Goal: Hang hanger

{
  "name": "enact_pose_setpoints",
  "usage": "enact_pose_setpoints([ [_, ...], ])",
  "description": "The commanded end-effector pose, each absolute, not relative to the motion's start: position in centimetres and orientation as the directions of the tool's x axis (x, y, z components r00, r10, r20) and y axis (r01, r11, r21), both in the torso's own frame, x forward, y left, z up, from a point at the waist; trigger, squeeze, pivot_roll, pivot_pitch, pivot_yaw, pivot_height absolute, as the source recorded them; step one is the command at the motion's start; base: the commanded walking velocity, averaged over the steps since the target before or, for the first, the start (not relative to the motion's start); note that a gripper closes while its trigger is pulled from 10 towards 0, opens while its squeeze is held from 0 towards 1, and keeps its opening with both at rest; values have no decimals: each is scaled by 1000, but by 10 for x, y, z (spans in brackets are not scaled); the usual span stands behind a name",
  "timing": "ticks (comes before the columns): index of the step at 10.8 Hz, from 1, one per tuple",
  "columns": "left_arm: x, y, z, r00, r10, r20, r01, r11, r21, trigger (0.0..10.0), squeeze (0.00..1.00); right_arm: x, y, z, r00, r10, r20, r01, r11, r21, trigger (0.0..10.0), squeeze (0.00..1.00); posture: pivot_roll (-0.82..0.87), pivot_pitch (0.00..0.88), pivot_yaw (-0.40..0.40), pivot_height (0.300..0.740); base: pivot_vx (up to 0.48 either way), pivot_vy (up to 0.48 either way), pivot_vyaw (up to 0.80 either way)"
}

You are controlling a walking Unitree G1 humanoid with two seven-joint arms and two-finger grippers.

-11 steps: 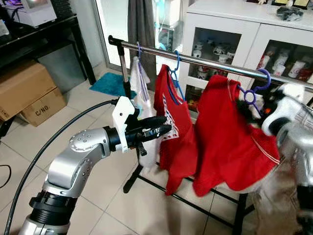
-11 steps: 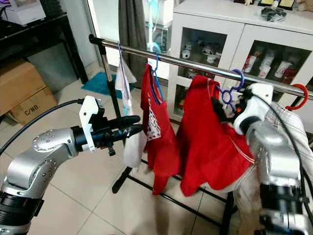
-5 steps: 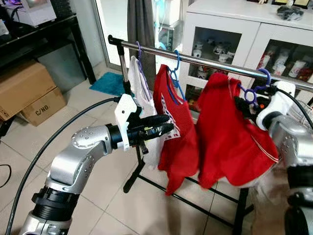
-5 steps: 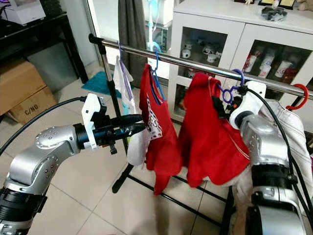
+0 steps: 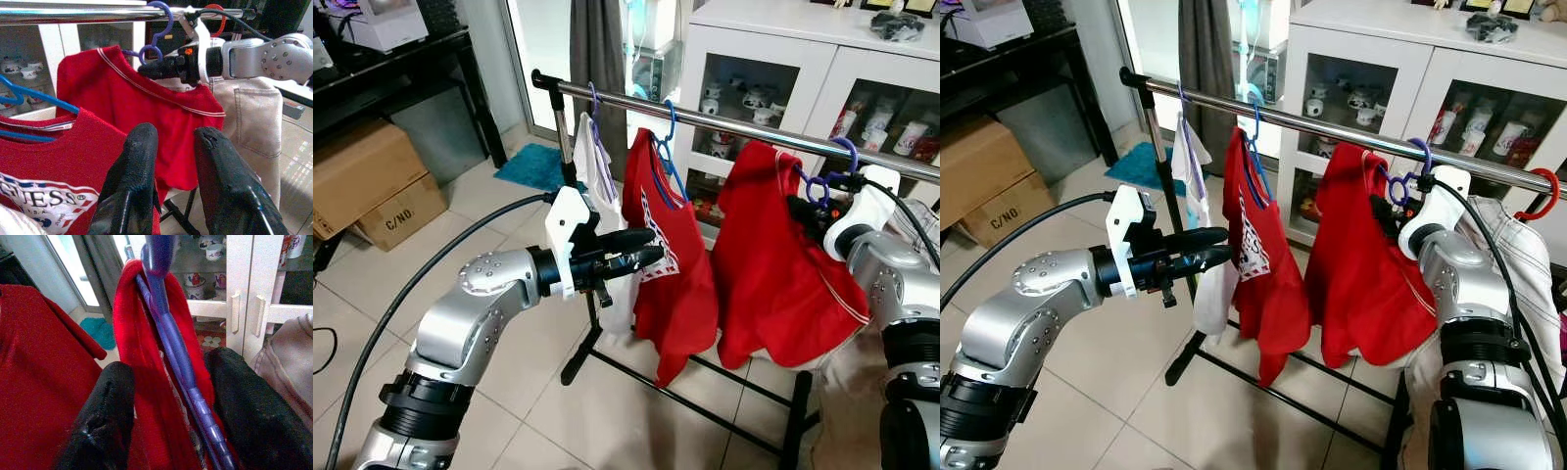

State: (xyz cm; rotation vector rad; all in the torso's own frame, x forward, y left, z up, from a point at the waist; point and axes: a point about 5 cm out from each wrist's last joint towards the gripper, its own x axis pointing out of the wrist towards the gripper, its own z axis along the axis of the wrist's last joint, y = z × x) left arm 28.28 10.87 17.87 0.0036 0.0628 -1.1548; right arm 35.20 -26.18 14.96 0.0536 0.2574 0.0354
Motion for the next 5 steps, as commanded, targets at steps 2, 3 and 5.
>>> enact_pose_setpoints([
  [2, 285, 105, 183, 382, -923, -52, 924, 383, -8, 10000, 0, 356, -264, 159, 975, 34, -221, -22, 998, 59, 0, 0, -43, 0, 37, 740, 0, 0, 0],
  [3, 285, 105, 183, 381, -923, -52, 924, 382, -7, 10000, 0, 357, -265, 160, 975, 33, -218, -21, 998, 57, 0, 0, -44, 0, 37, 740, 0, 0, 0],
  [5, 285, 104, 183, 380, -924, -51, 925, 381, -8, 10000, 0, 358, -263, 161, 976, 38, -212, -27, 998, 56, 0, 0, -43, 0, 35, 740, 0, 0, 0],
])
